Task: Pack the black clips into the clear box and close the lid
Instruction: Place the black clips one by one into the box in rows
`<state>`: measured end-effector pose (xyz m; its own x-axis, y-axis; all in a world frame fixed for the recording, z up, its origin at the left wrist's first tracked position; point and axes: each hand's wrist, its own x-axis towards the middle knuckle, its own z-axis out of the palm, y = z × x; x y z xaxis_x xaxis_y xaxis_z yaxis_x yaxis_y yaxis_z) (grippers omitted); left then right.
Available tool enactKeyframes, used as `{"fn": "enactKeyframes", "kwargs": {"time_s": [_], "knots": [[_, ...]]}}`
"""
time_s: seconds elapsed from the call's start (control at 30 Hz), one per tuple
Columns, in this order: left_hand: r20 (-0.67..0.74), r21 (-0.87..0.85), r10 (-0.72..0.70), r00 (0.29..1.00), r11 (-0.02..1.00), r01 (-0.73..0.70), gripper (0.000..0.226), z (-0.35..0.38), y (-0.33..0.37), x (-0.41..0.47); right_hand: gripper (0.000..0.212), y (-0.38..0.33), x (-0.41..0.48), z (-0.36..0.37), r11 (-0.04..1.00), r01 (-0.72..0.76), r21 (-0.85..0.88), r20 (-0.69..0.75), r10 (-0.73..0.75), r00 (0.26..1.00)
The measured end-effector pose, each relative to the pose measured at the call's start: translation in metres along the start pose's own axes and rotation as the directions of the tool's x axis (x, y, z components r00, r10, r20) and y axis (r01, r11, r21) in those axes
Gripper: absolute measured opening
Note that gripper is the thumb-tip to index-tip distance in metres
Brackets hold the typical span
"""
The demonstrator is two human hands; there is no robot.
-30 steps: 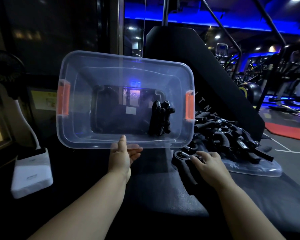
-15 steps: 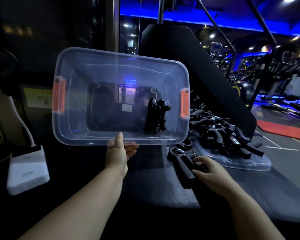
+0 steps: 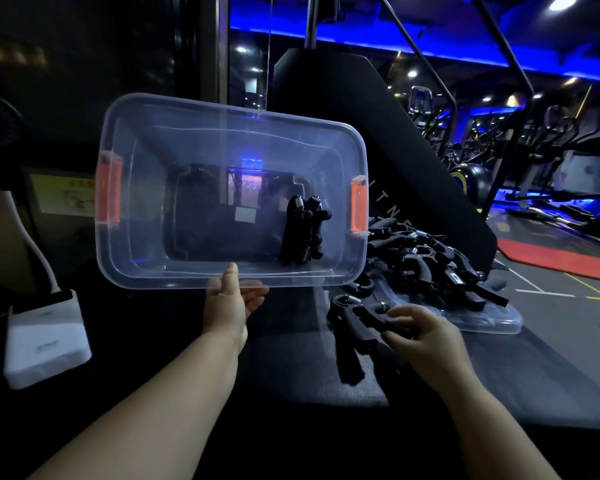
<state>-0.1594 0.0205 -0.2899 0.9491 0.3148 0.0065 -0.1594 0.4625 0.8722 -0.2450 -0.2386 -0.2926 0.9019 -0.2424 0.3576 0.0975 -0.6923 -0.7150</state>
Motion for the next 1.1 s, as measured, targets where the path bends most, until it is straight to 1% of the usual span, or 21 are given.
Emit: {"fn": "enactKeyframes", "kwargs": {"time_s": [0.1,0.2,0.3,0.4,0.47,0.53,0.67,0.8,0.87,0.9,1.0,1.1], "knots": [[-0.004,-0.003,0.002,1.000,1.000,-0.002,0.017,0.000,0.000,0.000,0.025,-0.006,-0.001,-0.002,0.996,0.079,0.048,-0.109,-0.073,0.991],[-0.006,-0.002,0.005,1.000,1.000,-0.005,0.018,0.000,0.000,0.001,0.024,-0.015,-0.001,-0.004,0.980,0.176,0.088,-0.169,-0.159,0.973],[-0.010,-0.005,0.004,1.000,1.000,-0.004,0.018,-0.001,-0.001,0.003,0.021,-0.024,0.002,-0.006,0.960,0.268,0.080,-0.231,-0.244,0.942],[-0.017,-0.002,0.004,1.000,1.000,-0.004,0.019,-0.001,-0.003,0.004,0.024,-0.038,0.007,-0.010,0.953,0.279,0.116,-0.304,-0.234,0.924],[-0.015,-0.005,0.003,1.000,1.000,-0.003,0.019,-0.001,-0.003,0.005,0.025,-0.048,0.012,-0.011,0.961,0.252,0.117,-0.316,-0.204,0.926],[-0.011,-0.012,0.002,1.000,1.000,-0.002,0.018,-0.001,-0.003,0.005,0.024,-0.056,0.018,-0.011,0.973,0.208,0.103,-0.294,-0.170,0.941],[-0.015,-0.022,0.000,1.000,1.000,0.000,0.017,0.000,-0.002,0.004,0.026,-0.062,0.034,-0.003,0.989,0.147,0.013,-0.246,-0.140,0.959],[-0.016,-0.023,-0.003,1.000,1.000,0.003,0.019,-0.001,-0.003,0.006,0.016,-0.063,0.043,0.012,0.970,0.225,-0.092,-0.161,-0.238,0.958],[-0.010,-0.019,-0.005,1.000,1.000,0.005,0.021,-0.002,-0.004,0.007,0.012,-0.062,0.042,0.016,0.972,0.227,-0.063,-0.100,-0.232,0.967],[-0.007,-0.015,-0.005,1.000,1.000,0.005,0.025,-0.002,-0.004,0.007,0.015,-0.062,0.042,0.016,0.976,0.214,-0.042,-0.064,-0.216,0.974],[-0.002,-0.006,-0.003,1.000,1.000,0.003,0.032,-0.002,-0.006,0.009,0.034,-0.063,0.038,0.010,0.982,0.190,-0.015,0.059,-0.188,0.980],[-0.001,-0.010,-0.007,1.000,1.000,0.007,0.033,-0.002,-0.006,0.009,0.049,-0.060,0.038,0.004,0.973,0.223,-0.067,0.125,-0.213,0.969]]}}
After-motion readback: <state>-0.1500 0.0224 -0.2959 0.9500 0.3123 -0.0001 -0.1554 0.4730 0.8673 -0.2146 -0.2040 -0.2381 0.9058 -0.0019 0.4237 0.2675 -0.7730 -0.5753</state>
